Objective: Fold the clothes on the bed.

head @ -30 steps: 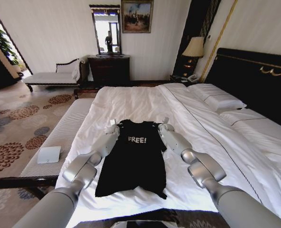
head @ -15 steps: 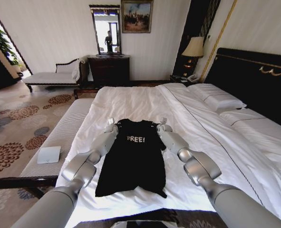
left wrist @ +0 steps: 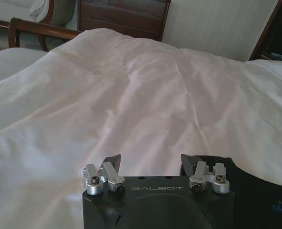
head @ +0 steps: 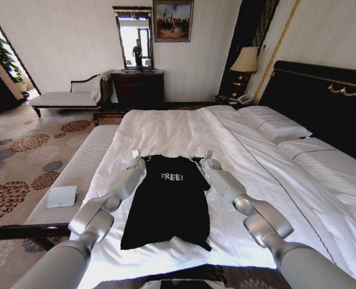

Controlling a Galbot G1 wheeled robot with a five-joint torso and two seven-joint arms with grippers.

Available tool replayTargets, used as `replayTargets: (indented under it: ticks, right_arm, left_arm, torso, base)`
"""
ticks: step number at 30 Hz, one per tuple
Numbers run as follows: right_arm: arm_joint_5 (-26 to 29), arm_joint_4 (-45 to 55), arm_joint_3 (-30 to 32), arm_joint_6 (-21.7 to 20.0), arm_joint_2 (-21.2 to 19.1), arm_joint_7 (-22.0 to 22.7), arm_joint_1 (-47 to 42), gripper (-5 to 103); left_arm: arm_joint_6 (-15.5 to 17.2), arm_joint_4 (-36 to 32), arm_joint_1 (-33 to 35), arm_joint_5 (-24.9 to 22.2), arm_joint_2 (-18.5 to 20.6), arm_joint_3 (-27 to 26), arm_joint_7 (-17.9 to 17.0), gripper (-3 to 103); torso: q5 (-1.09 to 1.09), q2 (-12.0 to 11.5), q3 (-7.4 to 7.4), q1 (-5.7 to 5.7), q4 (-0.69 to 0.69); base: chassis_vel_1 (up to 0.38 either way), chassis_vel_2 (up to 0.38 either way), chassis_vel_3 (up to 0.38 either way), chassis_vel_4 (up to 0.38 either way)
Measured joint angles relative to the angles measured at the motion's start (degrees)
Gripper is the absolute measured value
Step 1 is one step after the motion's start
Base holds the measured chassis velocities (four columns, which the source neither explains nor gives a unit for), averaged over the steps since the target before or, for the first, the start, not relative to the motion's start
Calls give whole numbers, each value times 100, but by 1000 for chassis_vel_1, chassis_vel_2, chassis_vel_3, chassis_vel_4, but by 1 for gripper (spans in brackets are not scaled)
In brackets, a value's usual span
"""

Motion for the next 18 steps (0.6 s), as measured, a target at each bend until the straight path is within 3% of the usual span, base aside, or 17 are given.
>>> replayTargets:
  ticks: [2, 3, 4, 6, 8, 11, 16, 18]
  right_arm:
    - [109, 268, 25, -41, -95, 77, -150, 74]
    - [214, 605, 66, -82, -259, 160, -380, 80]
    - [268, 827, 93, -100, -418, 210, -541, 85]
    - [341, 1257, 190, -112, -814, 297, -854, 95]
    - [395, 1528, 270, -119, -1029, 344, -1028, 99]
    - [551, 2348, 607, -171, -1496, 470, -1493, 100]
    - [764, 3333, 1217, -265, -1834, 560, -2220, 100]
    - [817, 3952, 1764, -332, -1986, 565, -2981, 100]
  left_arm:
    - [-11, -226, 99, -63, 162, 40, -25, 74]
    - [-31, -674, 276, -173, 487, 116, -89, 85]
    - [-55, -1022, 413, -229, 723, 174, -110, 85]
    - [-93, -1707, 749, -315, 1177, 236, -157, 94]
    - [-110, -2096, 1003, -355, 1399, 214, -168, 98]
    - [-138, -3030, 1808, -380, 1901, -106, -180, 100]
    - [-188, -3993, 2714, -342, 2404, -600, -140, 100]
    - [-239, -4518, 3402, -250, 2684, -976, -68, 100]
  torso:
    - [0, 0, 0, 0, 0]
    - [1, 0, 0, 0, 2]
    - [3, 0, 0, 0, 2]
    - [1, 0, -1, 0, 1]
    - [1, 0, -1, -1, -2]
    - [-3, 0, 0, -1, -4]
    - [1, 1, -1, -1, 2]
    - [0, 1, -1, -1, 1]
  base:
    - [0, 0, 0, 0]
    - [0, 0, 0, 0]
    - [0, 0, 0, 0]
    - [0, 0, 0, 0]
    - [0, 0, 0, 0]
    - [0, 0, 0, 0]
    - [0, 0, 0, 0]
    - [0, 0, 0, 0]
